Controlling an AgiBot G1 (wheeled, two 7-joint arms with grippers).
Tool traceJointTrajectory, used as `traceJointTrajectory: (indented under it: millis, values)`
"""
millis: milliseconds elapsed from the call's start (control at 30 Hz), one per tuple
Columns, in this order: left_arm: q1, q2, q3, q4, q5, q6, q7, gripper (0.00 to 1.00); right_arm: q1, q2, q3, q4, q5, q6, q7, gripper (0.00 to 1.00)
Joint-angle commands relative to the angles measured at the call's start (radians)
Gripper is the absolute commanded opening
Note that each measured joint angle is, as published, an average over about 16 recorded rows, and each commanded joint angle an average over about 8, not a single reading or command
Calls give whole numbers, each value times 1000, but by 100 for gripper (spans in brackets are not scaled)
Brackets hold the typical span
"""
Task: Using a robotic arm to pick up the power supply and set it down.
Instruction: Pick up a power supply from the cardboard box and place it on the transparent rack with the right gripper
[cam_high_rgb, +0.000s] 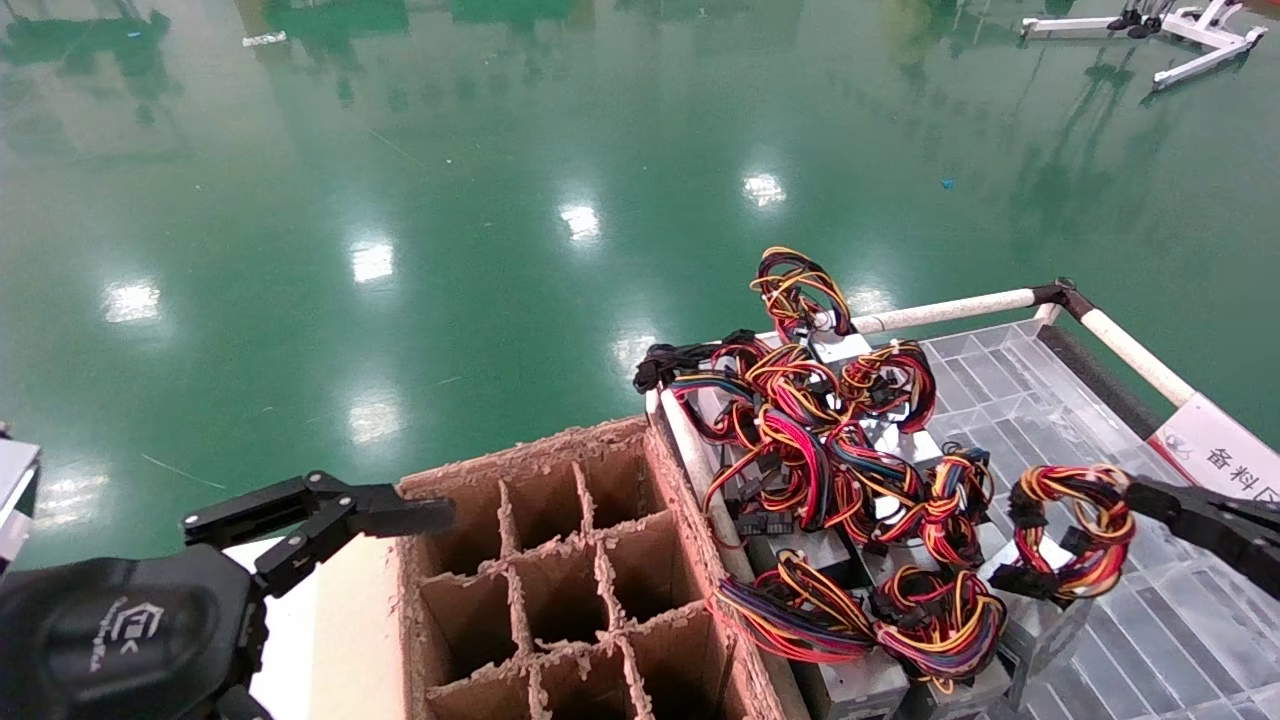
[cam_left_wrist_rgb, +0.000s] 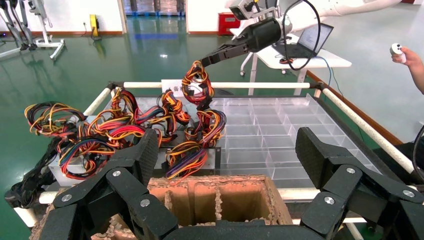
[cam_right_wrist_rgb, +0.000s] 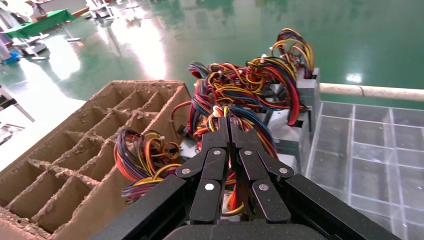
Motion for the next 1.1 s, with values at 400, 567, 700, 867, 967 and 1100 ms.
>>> traceJointTrajectory:
  millis: [400,567,700,867,967,1100]
  values:
    - [0,0,0,0,0,0,0,100,-12,80,-24,25,-45,-3,11,0]
    - [0,0,0,0,0,0,0,100,-32,106,-32,32,-41,-4,12,0]
    - [0,0,0,0,0,0,0,100,-50,126,-33,28,-26,-4,8,0]
    - [0,0,0,0,0,0,0,100,-60,152,-29,28,-10,-4,-2,0]
    - [0,0,0,0,0,0,0,100,-56,166,-27,35,-10,-4,-6,0]
    - [0,0,0,0,0,0,0,100,-44,182,-24,47,-23,-3,-9,0]
